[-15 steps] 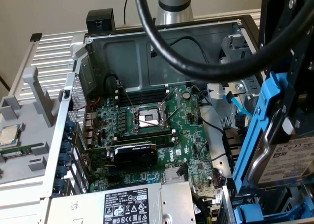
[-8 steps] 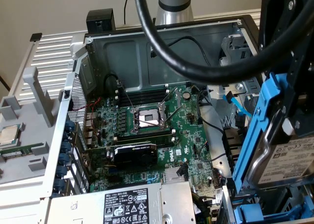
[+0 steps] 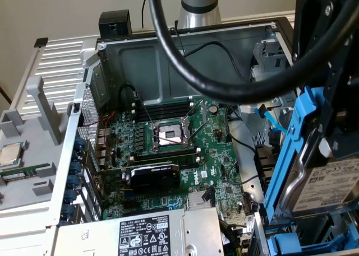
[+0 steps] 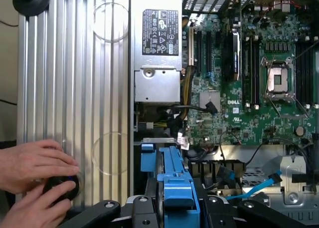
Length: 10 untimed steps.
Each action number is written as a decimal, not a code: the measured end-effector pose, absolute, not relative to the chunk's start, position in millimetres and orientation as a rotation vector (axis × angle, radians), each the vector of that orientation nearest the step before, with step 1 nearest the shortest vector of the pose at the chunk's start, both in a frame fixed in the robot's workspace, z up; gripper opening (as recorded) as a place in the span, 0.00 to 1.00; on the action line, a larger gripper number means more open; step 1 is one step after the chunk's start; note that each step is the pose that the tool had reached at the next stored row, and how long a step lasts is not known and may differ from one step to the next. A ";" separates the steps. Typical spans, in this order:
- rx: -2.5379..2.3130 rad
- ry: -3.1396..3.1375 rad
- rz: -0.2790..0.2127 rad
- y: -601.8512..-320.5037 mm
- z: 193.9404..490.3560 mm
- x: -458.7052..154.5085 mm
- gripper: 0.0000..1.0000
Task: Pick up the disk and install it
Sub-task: 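Insert the disk into the insertion slot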
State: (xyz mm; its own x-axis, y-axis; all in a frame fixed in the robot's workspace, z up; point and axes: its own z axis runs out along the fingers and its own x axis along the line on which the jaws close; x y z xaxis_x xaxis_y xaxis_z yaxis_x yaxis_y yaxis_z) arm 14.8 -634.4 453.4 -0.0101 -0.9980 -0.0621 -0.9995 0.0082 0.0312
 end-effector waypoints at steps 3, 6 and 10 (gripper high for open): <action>-2.194 2.215 0.103 -634.4 453.1 14.8 0.37; -2.194 2.215 0.103 -634.4 451.8 14.8 0.37; -2.194 2.215 0.103 -634.4 451.1 14.8 0.37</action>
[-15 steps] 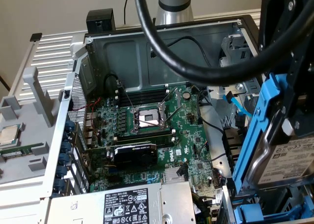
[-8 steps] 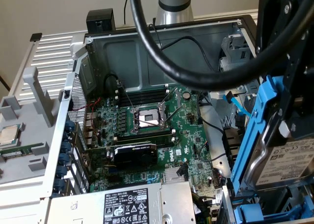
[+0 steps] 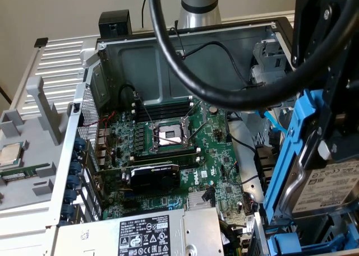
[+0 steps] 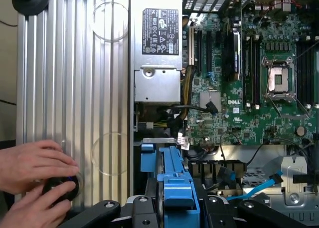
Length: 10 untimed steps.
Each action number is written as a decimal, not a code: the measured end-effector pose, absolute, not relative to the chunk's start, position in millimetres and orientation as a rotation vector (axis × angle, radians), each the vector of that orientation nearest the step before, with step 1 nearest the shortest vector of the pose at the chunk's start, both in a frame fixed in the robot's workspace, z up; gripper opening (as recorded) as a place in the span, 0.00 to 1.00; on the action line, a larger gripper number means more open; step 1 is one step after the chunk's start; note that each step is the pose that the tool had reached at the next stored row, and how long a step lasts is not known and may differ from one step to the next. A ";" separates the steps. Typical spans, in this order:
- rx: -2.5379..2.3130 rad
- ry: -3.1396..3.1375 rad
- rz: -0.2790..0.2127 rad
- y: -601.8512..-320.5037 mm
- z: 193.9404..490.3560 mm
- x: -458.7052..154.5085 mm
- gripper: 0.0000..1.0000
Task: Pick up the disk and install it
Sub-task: 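Insert the disk into the insertion slot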
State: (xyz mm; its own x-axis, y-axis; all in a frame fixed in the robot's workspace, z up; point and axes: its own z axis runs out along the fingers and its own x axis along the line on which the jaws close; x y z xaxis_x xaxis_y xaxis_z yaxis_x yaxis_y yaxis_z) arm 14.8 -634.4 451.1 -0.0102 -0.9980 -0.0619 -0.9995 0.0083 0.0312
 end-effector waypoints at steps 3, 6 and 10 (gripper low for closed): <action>-2.194 2.214 0.103 -634.3 450.4 14.8 0.37; -2.194 2.215 0.103 -633.6 450.1 14.7 0.37; -2.194 2.215 0.103 -633.6 449.9 14.7 0.37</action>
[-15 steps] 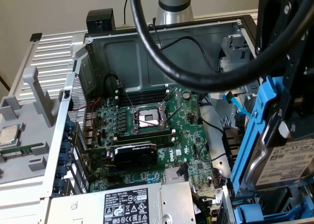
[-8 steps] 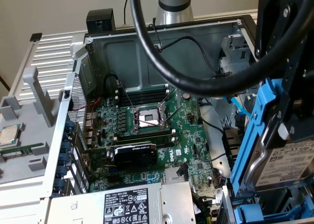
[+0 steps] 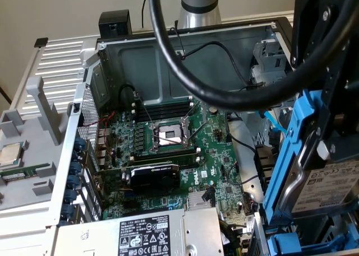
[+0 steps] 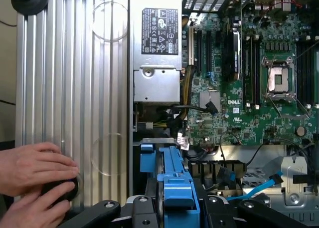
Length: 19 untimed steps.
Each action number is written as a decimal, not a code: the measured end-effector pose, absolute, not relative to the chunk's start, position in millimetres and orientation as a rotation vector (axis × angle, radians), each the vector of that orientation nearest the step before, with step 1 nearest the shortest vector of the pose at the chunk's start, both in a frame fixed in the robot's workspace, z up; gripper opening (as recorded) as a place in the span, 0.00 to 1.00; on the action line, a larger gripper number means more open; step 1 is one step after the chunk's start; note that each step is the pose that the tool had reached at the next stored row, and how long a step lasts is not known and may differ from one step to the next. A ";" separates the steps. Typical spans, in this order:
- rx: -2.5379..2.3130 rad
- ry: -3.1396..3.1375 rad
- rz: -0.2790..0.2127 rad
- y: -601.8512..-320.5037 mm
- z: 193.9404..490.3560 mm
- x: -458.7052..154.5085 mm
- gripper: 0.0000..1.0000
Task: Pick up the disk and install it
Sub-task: 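Insert the disk into the insertion slot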
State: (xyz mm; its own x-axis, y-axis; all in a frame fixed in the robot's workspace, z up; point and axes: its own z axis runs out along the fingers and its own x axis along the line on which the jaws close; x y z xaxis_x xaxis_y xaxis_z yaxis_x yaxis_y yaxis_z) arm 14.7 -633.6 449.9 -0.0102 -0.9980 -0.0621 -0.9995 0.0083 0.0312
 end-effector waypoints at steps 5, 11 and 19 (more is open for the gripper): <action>-2.194 2.215 0.103 -633.5 446.1 14.7 0.37; -2.194 2.215 0.103 -633.5 442.0 14.7 0.37; -2.194 2.215 0.103 -633.1 440.3 14.7 0.37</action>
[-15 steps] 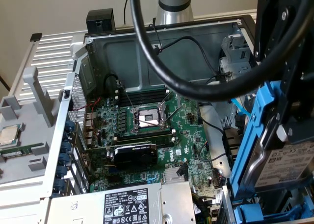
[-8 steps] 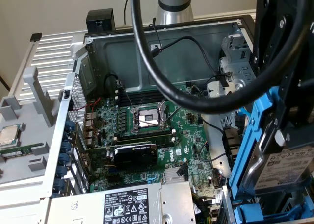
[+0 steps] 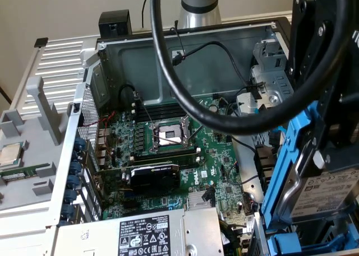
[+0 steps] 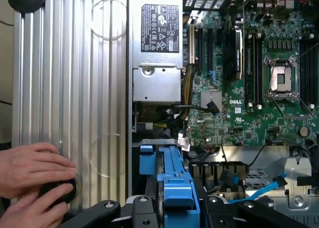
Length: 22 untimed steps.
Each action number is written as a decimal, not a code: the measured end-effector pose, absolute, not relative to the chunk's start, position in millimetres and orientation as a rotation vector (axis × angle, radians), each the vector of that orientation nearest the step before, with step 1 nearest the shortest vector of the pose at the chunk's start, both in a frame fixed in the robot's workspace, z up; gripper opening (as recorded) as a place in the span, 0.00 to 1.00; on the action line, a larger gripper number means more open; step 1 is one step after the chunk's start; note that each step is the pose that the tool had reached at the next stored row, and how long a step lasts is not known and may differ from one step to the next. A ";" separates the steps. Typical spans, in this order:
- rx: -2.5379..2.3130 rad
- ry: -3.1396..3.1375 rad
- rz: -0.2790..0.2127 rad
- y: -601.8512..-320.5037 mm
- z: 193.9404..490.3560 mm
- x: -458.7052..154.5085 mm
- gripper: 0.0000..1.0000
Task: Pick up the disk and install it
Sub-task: 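Insert the disk into the insertion slot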
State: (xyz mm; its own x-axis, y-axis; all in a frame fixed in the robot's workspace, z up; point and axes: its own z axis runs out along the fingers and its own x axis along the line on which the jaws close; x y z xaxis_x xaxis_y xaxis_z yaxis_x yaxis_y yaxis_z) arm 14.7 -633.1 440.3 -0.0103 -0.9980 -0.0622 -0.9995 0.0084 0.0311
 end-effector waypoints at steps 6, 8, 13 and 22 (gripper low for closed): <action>-2.194 2.215 0.103 -632.5 439.6 14.7 0.37; -2.194 2.215 0.103 -632.5 439.4 14.7 0.37; -2.194 2.215 0.103 -632.5 438.7 14.7 0.37; -2.194 2.215 0.103 -632.5 435.8 15.0 0.37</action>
State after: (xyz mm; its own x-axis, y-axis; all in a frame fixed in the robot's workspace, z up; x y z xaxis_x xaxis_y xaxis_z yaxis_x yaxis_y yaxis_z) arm 15.0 -632.5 435.8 -0.0102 -0.9980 -0.0620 -0.9995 0.0083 0.0312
